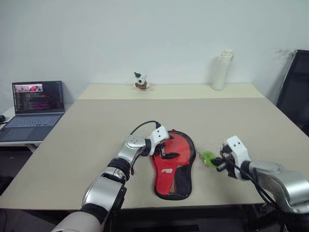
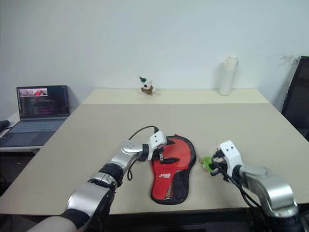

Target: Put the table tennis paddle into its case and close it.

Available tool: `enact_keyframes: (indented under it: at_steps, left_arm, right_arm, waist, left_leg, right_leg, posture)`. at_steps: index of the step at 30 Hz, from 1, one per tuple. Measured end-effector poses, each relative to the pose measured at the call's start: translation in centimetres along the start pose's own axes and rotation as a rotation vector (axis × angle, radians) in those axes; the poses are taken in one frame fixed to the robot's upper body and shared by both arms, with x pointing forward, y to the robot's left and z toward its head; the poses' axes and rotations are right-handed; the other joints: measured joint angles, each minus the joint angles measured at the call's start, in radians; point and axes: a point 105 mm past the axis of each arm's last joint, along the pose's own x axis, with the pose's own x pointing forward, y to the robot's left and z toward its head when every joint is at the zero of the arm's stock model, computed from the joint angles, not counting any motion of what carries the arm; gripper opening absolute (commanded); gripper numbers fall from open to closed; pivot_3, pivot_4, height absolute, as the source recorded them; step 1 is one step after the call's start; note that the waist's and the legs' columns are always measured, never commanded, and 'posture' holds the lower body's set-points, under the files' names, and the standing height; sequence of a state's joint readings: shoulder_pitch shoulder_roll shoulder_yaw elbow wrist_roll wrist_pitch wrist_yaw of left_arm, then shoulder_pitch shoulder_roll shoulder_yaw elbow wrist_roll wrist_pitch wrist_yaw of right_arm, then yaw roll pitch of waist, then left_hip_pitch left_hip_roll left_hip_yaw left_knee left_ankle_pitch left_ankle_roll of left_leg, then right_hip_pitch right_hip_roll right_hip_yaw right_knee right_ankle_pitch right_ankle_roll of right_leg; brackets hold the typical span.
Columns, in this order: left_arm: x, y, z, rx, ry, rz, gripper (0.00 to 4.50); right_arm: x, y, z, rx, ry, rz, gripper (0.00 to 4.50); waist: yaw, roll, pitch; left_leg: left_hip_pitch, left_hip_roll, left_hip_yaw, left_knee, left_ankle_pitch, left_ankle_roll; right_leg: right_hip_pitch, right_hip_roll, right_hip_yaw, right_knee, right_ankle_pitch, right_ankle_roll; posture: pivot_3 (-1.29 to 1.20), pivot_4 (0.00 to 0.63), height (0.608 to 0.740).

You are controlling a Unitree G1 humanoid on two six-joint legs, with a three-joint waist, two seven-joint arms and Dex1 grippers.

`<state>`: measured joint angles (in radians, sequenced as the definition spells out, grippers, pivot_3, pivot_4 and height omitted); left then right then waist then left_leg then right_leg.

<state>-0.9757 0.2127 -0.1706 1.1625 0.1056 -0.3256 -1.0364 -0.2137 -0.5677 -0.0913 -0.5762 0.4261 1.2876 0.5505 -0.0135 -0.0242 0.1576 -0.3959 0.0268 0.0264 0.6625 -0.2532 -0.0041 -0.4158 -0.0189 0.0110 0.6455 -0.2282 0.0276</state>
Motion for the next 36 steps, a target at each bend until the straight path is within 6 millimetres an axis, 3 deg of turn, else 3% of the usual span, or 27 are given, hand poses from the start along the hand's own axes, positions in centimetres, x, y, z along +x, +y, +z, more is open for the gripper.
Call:
enact_keyframes:
  at_steps: [4,11,18,25,28,32,36]
  left_arm:
    - [0.4,-0.2,0.2,0.005,-0.003,-0.005,4.50]
    - [0.5,-0.2,0.2,0.010,0.001,-0.004,4.50]
    - [0.5,-0.2,0.0,0.008,0.007,0.003,4.50]
    - [0.5,-0.2,0.0,0.008,0.008,0.005,4.50]
    - [0.5,-0.2,0.0,0.009,0.008,0.005,4.50]
    - [0.5,-0.1,0.0,0.009,0.009,0.006,4.50]
    - [0.4,-0.2,0.0,0.012,0.005,0.008,4.50]
  right_arm:
    - [-1.6,3.0,-2.2,0.019,0.066,0.100,0.01]
    - [-4.0,5.7,-5.1,0.039,0.170,0.252,0.01]
    - [-4.8,8.8,-4.7,0.035,0.153,0.448,0.01]
    - [-4.5,9.2,-4.3,0.022,0.145,0.458,0.01]
    - [-4.6,9.2,-3.7,0.016,0.134,0.470,0.71]
    - [-5.0,9.3,-2.8,-0.017,0.122,0.500,2.04]
    - [-4.5,8.0,-0.8,-0.034,0.077,0.479,3.46]
  waist:
    - [0.008,0.000,0.000]
    - [0.014,-0.002,-0.001]
    - [0.013,-0.004,-0.002]
    - [0.012,-0.005,-0.002]
    - [0.012,-0.005,-0.002]
    - [0.011,-0.005,-0.002]
    - [0.011,-0.005,-0.002]
  left_leg:
    - [0.000,-0.001,0.000,0.000,0.000,0.000]
    - [0.000,0.000,-0.001,0.000,0.000,0.000]
    - [0.004,0.000,-0.001,0.000,0.000,0.000]
    - [0.004,0.000,-0.002,0.000,0.000,0.000]
    - [0.004,0.000,-0.003,0.000,-0.001,0.000]
    - [0.004,0.000,-0.004,0.000,-0.001,0.000]
    - [0.005,0.000,-0.004,0.000,-0.001,0.000]
  right_leg:
    - [0.000,-0.001,0.000,-0.001,0.000,0.000]
    - [0.002,-0.001,-0.002,-0.002,0.000,0.000]
    - [0.005,-0.001,-0.002,-0.002,-0.001,0.000]
    - [0.005,-0.001,-0.002,-0.002,-0.001,0.000]
    - [0.005,-0.001,-0.002,-0.002,-0.001,0.000]
    - [0.005,-0.001,-0.002,-0.002,-0.001,0.000]
    - [0.006,-0.001,-0.002,-0.002,-0.001,-0.001]
  posture:
    - [0.00,0.150,0.740]
    - [0.00,0.150,0.740]
    - [0.00,0.150,0.740]
    - [0.00,0.150,0.740]
    - [0.00,0.150,0.740]
    - [0.00,0.150,0.740]
    - [0.00,0.150,0.740]
